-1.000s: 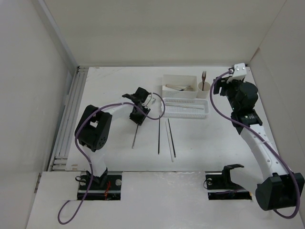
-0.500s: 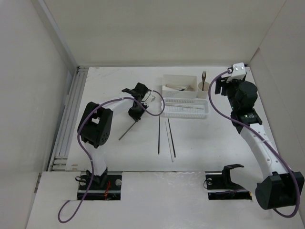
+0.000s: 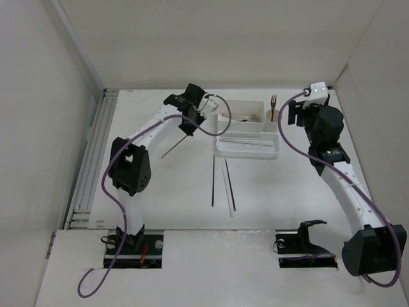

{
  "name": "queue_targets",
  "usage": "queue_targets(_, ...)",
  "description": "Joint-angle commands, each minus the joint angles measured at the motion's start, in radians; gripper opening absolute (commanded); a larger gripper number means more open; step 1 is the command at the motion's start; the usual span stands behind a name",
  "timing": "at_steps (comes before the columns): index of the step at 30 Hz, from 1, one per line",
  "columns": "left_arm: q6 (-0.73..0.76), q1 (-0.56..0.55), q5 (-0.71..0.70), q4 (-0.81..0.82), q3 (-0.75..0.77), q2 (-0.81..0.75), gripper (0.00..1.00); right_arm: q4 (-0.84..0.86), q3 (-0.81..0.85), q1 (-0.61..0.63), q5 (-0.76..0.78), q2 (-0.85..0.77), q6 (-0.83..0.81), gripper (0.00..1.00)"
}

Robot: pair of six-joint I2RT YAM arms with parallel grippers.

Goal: Sort the eating utensils into containers

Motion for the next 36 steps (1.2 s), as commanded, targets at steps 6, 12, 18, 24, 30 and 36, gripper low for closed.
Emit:
queue_targets(6,0.33,-0.216,0.069,-0.152,0.424,0.057,0.0,0.036,0.069,-0.021,0.147,-0.053,0.014,0.76)
queue_targets(12,0.403,-0.369,0.055,-0.112,0.561,0.201,0.0,0.063,0.057,-0.021,0.273,-0.093,0.033,0.76)
queue_targets(18,0.383,-0.379,-0.015,0.158,0.685,0.309,0.0,0.094,0.006,-0.021,0.297,-0.143,-0.015,0.77)
queue_targets(24,0.434,-0.406,-0.013,0.238,0.673,0.366,0.0,0.177,-0.083,-0.021,0.359,-0.246,-0.085,0.8)
queue_targets(30,0.446,-0.406,0.021,0.219,0.563,0.347,0.0,0.197,-0.092,-0.021,0.425,-0.276,-0.114,0.81)
queue_targets(36,0.476,-0.428,0.021,0.23,0.523,0.373,0.0,0.217,-0.101,-0.021,0.399,-0.276,-0.114,0.81)
